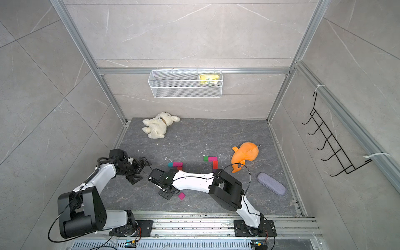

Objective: Assemble the number 7 with building blocks
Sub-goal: Place the building block at the center of the board.

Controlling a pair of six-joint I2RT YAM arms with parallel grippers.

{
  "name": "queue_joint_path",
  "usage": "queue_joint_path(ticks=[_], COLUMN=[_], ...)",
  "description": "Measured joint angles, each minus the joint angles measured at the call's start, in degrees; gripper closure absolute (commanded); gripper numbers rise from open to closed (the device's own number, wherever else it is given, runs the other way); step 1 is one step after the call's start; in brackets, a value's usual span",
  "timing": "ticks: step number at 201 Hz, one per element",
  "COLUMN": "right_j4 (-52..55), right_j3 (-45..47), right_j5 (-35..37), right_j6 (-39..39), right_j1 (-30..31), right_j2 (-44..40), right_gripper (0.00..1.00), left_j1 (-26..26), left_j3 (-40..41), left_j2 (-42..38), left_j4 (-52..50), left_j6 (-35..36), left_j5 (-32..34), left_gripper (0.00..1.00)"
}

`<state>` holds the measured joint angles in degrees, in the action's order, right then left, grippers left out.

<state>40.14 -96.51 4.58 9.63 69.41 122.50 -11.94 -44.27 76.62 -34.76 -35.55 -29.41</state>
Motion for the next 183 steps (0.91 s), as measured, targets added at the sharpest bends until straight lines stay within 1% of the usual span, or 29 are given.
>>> queue_joint_path(ticks=[25, 50, 62, 91, 105, 107, 109, 115, 122, 133, 138, 183], right_j4=[1.68, 3.15, 3.76, 3.8, 3.8, 3.8, 3.8, 3.85, 3.89, 3.91, 3.91, 4.37], right_j3=[-3.1, -3.67, -3.17, 0.44, 1.29, 1.31, 1.29, 1.29, 1.27, 1.14, 1.09, 0.83], right_j5=[1.33, 3.41, 4.98, 8.68, 9.88, 10.03, 10.16, 10.56, 10.88, 11.21, 11.32, 11.58], right_j6=[11.39, 22.73, 28.33, 38.88, 42.03, 42.34, 42.93, 44.28, 45.55, 47.32, 47.95, 51.93], right_j1=[0.0, 0.0, 0.0, 0.0, -0.02, -0.02, -0.02, -0.07, -0.11, -0.26, -0.39, -1.42], right_j2=[-0.5, -1.01, -1.14, -2.51, -2.71, -2.71, -2.71, -2.71, -2.71, -2.67, -2.6, -0.63], right_gripper=[0.84, 0.83, 0.82, 0.8, 0.79, 0.74, 0.71, 0.7, 0.72, 0.81, 0.82, 0.81], left_j1=[0.0, 0.02, 0.02, 0.13, 0.48, 0.52, 0.59, 0.79, 1.01, 1.46, 1.73, 4.17], left_j3=[0.0, 0.0, 0.0, 0.0, 0.0, 0.0, 0.0, 0.0, 0.0, 0.0, 0.0, 0.0], left_j2=[-1.27, -1.68, -1.7, -1.68, -1.68, -1.68, -1.68, -1.68, -1.68, -1.68, -1.66, -0.7], left_j4=[-0.61, -0.94, -0.98, -0.98, -0.98, -0.98, -0.98, -0.98, -0.98, -0.94, -0.9, -0.33], left_j6=[0.2, 0.46, 0.74, 1.31, 1.42, 1.49, 1.53, 1.7, 1.88, 2.16, 2.27, 2.6], left_j5=[0.87, 0.9, 0.87, 0.76, 0.74, 0.72, 0.72, 0.72, 0.7, 0.63, 0.57, 0.2], left_gripper=[0.0, 0.0, 0.0, 0.0, 0.0, 0.0, 0.0, 0.0, 0.0, 0.0, 0.0, 0.0])
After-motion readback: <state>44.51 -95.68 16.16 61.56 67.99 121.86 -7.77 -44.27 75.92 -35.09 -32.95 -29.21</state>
